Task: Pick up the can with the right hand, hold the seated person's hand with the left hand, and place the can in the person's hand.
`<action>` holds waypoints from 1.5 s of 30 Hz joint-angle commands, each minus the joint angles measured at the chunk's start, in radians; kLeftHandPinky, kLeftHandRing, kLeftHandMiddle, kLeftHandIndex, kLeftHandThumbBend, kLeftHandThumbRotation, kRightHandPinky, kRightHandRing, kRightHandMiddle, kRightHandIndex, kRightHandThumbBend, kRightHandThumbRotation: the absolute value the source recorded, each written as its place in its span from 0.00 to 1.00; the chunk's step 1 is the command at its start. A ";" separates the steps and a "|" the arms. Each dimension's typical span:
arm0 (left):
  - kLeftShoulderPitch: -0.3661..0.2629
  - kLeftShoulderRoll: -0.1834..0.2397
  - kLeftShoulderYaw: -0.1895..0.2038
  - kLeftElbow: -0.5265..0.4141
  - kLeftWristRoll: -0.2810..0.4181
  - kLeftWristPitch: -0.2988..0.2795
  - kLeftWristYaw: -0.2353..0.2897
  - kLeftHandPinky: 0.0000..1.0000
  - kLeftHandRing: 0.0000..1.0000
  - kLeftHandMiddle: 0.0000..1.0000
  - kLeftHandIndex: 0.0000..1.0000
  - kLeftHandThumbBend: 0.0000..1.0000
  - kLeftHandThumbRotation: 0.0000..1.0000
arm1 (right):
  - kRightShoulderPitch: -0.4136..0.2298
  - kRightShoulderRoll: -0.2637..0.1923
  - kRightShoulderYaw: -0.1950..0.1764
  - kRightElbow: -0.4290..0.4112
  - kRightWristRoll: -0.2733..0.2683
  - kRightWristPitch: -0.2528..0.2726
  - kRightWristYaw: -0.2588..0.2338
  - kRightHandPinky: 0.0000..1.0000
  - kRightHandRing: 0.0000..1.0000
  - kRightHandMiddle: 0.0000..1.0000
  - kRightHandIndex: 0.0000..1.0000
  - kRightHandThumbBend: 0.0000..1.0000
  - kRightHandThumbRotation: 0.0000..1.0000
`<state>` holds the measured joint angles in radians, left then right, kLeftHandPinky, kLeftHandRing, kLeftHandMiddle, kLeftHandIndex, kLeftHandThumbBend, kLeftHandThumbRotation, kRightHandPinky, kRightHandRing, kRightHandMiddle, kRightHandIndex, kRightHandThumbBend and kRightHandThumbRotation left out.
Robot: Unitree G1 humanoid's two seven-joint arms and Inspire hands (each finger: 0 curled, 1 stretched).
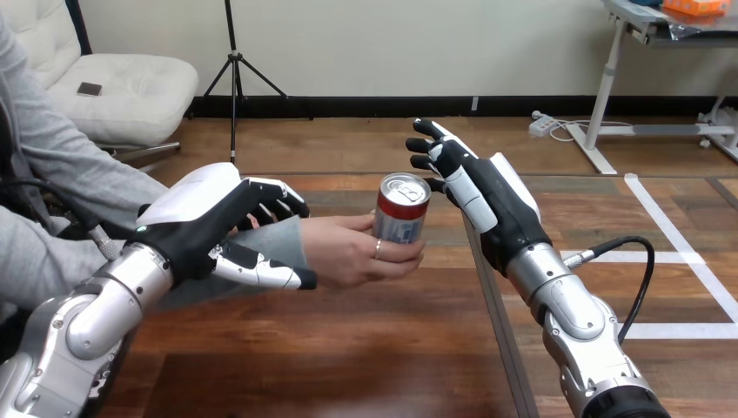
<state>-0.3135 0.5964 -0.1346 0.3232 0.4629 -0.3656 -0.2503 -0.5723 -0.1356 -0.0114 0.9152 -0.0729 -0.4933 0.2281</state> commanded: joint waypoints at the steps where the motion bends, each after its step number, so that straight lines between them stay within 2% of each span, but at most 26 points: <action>1: -0.005 0.016 0.020 -0.046 0.001 0.006 0.024 0.60 0.69 0.74 0.76 0.97 0.55 | -0.039 -0.022 -0.013 -0.040 0.019 -0.019 0.002 0.84 0.91 0.91 0.95 1.00 1.00; 20: 0.015 0.007 0.034 -0.050 -0.025 0.009 0.030 0.65 0.76 0.80 0.81 1.00 0.58 | -0.016 -0.031 -0.013 -0.047 0.020 -0.044 -0.002 0.83 0.88 0.90 0.94 1.00 1.00; 29: 0.029 -0.012 0.048 -0.026 -0.088 -0.001 0.034 0.67 0.78 0.81 0.83 1.00 0.62 | 0.007 -0.032 -0.018 -0.053 0.031 -0.072 -0.003 0.88 0.91 0.90 0.94 1.00 1.00; 32: 0.031 -0.020 0.052 0.009 -0.105 -0.036 0.057 0.67 0.78 0.82 0.83 1.00 0.67 | 0.016 -0.032 -0.021 -0.056 0.044 -0.082 0.006 0.90 0.93 0.90 0.94 1.00 1.00; 39: 0.046 -0.069 0.082 0.127 -0.176 -0.175 0.145 0.63 0.78 0.81 0.82 0.97 0.80 | 0.046 -0.032 -0.033 -0.065 0.093 -0.102 0.052 0.92 0.95 0.90 0.94 1.00 1.00; 41: 0.050 -0.082 0.088 0.152 -0.189 -0.206 0.166 0.63 0.77 0.81 0.82 0.92 0.82 | 0.054 -0.032 -0.035 -0.068 0.103 -0.104 0.058 0.92 0.94 0.90 0.94 1.00 1.00; 42: 0.053 -0.096 0.095 0.178 -0.211 -0.240 0.176 0.62 0.77 0.81 0.82 0.90 0.83 | 0.064 -0.031 -0.037 -0.074 0.109 -0.104 0.062 0.92 0.94 0.90 0.94 1.00 1.00; 45: 0.057 -0.121 0.106 0.233 -0.240 -0.309 0.204 0.62 0.77 0.81 0.81 0.78 0.86 | 0.085 -0.029 -0.042 -0.083 0.123 -0.108 0.071 0.92 0.93 0.91 0.94 1.00 1.00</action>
<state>-0.2486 0.5278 -0.0772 0.4678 0.2772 -0.5781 -0.1082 -0.4955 -0.1601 -0.0263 0.8921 0.0139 -0.5701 0.2857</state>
